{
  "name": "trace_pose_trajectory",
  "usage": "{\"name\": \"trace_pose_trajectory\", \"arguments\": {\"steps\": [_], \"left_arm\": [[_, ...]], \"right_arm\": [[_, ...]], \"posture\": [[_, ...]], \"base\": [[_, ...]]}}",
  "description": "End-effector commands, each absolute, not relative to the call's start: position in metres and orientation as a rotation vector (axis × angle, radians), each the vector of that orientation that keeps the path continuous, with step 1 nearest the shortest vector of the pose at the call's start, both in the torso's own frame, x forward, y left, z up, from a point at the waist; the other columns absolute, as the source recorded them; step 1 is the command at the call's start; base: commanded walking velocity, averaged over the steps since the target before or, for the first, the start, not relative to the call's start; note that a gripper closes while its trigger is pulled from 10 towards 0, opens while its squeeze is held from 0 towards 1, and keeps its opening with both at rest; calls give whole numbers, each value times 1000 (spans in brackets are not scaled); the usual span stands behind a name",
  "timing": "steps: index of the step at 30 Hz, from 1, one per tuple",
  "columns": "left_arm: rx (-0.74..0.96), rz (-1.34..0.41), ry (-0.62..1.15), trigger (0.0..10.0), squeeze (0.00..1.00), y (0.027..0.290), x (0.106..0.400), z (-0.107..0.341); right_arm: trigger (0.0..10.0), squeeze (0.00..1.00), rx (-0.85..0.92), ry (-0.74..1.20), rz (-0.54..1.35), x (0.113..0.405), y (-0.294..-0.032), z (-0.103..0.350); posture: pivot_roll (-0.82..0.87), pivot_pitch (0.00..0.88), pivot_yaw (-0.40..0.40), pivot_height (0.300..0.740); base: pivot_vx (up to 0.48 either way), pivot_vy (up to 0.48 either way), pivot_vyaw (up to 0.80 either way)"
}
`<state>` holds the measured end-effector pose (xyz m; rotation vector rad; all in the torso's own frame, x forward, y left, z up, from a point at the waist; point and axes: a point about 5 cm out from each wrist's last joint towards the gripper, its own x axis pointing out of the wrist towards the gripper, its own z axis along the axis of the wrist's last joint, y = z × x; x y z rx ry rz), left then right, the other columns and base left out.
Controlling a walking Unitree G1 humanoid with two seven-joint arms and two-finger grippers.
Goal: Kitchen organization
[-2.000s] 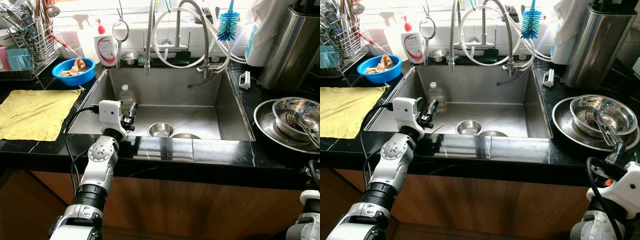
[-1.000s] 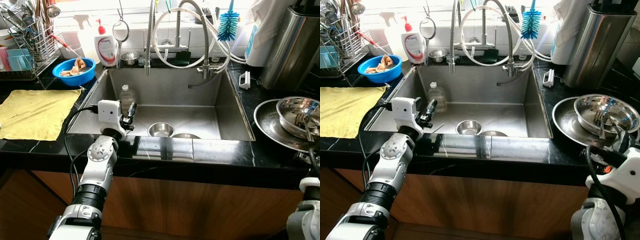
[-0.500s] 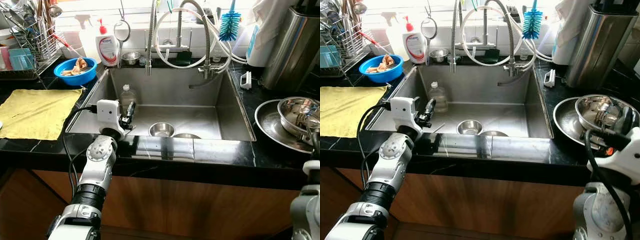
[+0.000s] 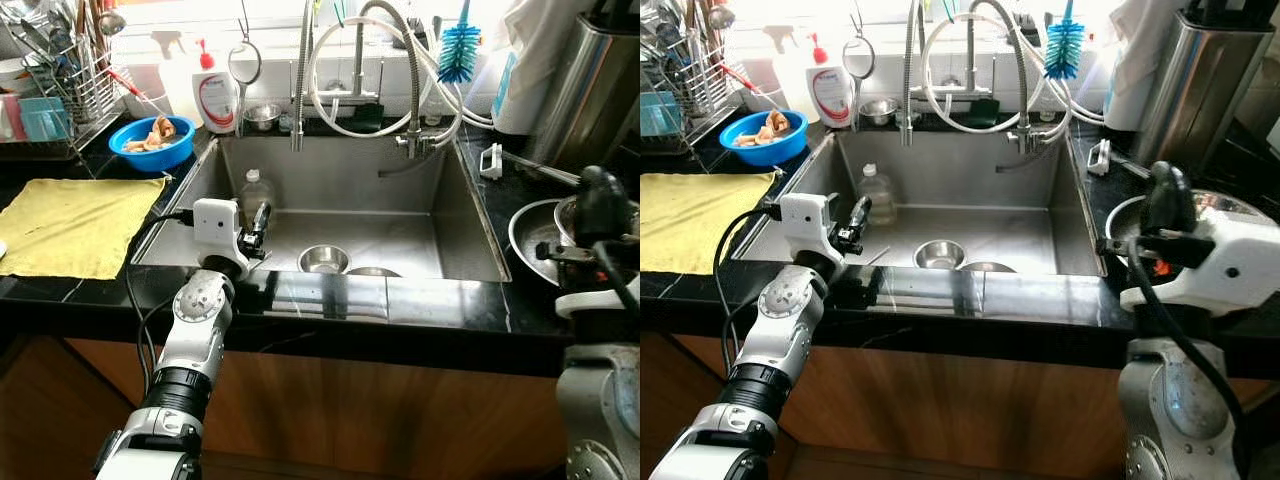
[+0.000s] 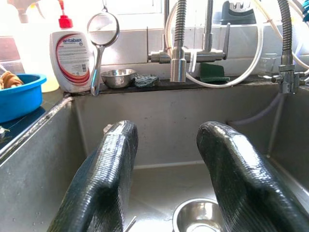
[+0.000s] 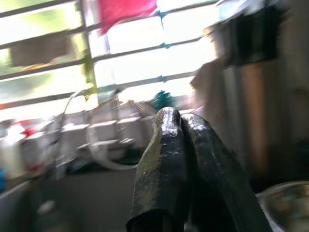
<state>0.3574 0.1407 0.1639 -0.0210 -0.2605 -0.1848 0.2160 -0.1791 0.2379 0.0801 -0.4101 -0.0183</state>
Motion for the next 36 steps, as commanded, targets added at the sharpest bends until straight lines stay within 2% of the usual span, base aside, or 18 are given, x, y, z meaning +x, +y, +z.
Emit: {"name": "trace_pose_trajectory", "arguments": {"steps": [1, 5, 11, 14, 18, 25, 30, 36], "left_arm": [[-15, -176, -271, 10000, 0, 143, 359, 168], [-14, -175, -269, 10000, 0, 143, 359, 168], [-13, -189, -254, 10000, 0, 140, 359, 165], [-13, -196, -246, 10000, 0, 138, 359, 163], [-12, -200, -243, 10000, 0, 138, 359, 163], [-23, -212, -243, 10000, 0, 133, 358, 163], [-54, -263, -247, 10000, 0, 115, 354, 163], [-68, -277, -248, 10000, 0, 108, 353, 164]], "right_arm": [[10000, 0, 93, -388, 90, 213, -168, 237], [10000, 0, 72, -322, 119, 216, -167, 229], [10000, 0, -68, -209, 187, 229, -173, 212], [10000, 0, -117, -195, 164, 243, -185, 211], [10000, 0, -148, -210, 186, 254, -184, 213], [10000, 0, -140, -209, 213, 272, -180, 209], [10000, 0, -147, -168, 187, 284, -183, 197], [10000, 0, -155, -130, 144, 292, -191, 187]], "posture": [[-109, 0, 55, 740], [-110, 0, 54, 740], [-113, 0, 56, 740], [-108, 0, 56, 740], [-100, 0, 56, 740], [-89, 0, 53, 740], [-83, 0, 49, 740], [-79, 0, 50, 740]], "base": [[0, 0, 0], [0, 0, 0], [0, 0, 0], [0, 0, 0], [0, 0, 0], [0, 0, 0], [0, 0, 0], [0, 0, 0]]}}
